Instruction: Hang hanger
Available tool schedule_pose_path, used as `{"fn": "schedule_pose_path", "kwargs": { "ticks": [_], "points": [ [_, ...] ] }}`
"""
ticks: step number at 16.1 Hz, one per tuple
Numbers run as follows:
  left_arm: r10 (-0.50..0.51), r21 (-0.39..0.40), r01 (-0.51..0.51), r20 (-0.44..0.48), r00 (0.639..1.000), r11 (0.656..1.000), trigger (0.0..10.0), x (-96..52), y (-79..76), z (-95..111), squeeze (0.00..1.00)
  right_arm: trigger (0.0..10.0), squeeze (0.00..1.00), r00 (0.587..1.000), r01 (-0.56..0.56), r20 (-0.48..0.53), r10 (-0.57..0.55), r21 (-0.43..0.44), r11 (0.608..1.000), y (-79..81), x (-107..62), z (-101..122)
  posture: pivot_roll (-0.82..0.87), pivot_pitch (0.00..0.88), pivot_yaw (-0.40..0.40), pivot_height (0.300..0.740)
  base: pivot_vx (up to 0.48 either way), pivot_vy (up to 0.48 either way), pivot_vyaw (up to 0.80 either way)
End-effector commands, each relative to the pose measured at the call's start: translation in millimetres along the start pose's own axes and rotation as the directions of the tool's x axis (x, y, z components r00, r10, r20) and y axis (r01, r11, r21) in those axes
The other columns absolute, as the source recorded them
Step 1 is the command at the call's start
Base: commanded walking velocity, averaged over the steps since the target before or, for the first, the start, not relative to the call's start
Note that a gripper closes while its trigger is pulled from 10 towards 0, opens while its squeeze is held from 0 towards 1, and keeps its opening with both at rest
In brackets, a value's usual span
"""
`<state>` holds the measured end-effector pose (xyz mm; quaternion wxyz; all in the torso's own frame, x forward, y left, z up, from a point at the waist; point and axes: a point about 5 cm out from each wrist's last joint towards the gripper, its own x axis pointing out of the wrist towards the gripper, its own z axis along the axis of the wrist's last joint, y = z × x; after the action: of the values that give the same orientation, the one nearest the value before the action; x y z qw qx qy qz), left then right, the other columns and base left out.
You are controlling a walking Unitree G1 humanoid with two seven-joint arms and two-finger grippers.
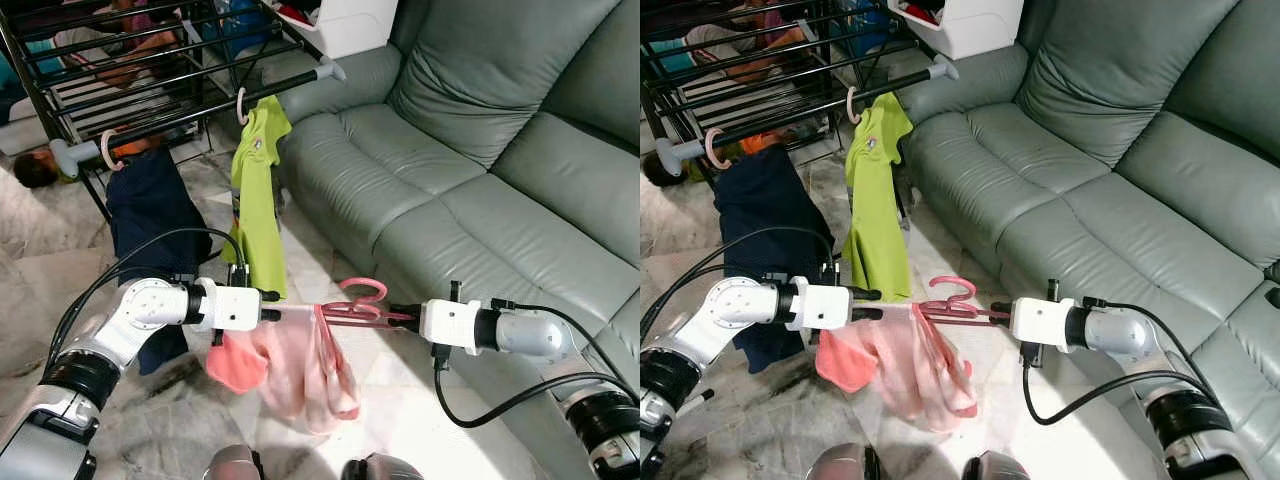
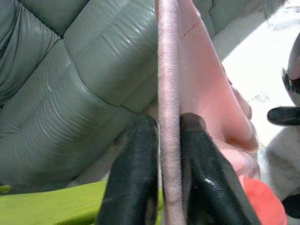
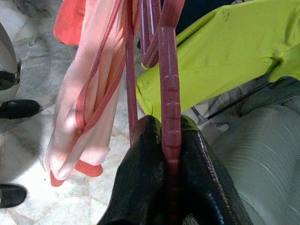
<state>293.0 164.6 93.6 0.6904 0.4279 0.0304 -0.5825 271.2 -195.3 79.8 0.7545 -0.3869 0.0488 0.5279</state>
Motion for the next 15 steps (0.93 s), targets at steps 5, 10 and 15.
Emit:
{"fn": "schedule_pose_path", "kwargs": {
  "ticks": [5, 10, 15],
  "points": [
    [-0.013, -0.013, 0.013, 0.008, 1.000, 1.000, 0.0, 0.6, 4.1, 3, 0.00, 10.0, 0.00, 1.000, -0.005, 0.014, 0.005, -0.040, 0.999, -2.5, 3.8, 4, -0.06, 0.035, 0.006, 0.740, 0.000, 0.000, 0.00],
    [-0.024, -0.013, 0.024, 0.012, 1.000, 1.000, 0.0, 1.5, 1.4, 4, 0.00, 10.0, 1.00, 0.999, -0.047, 0.009, 0.047, 0.007, 0.999, -0.5, 5.0, 1, -0.06, 0.024, 0.004, 0.740, 0.000, 0.000, 0.00],
    [0.006, -0.096, -0.007, -0.007, 1.000, 0.995, 0.0, -1.0, -9.1, -7, 0.00, 10.0, 1.00, 0.996, -0.040, 0.082, 0.030, 0.127, 0.991, -47.4, -15.0, 19, -0.06, 0.017, 0.005, 0.740, 0.000, 0.000, 0.00]
  ]
}}
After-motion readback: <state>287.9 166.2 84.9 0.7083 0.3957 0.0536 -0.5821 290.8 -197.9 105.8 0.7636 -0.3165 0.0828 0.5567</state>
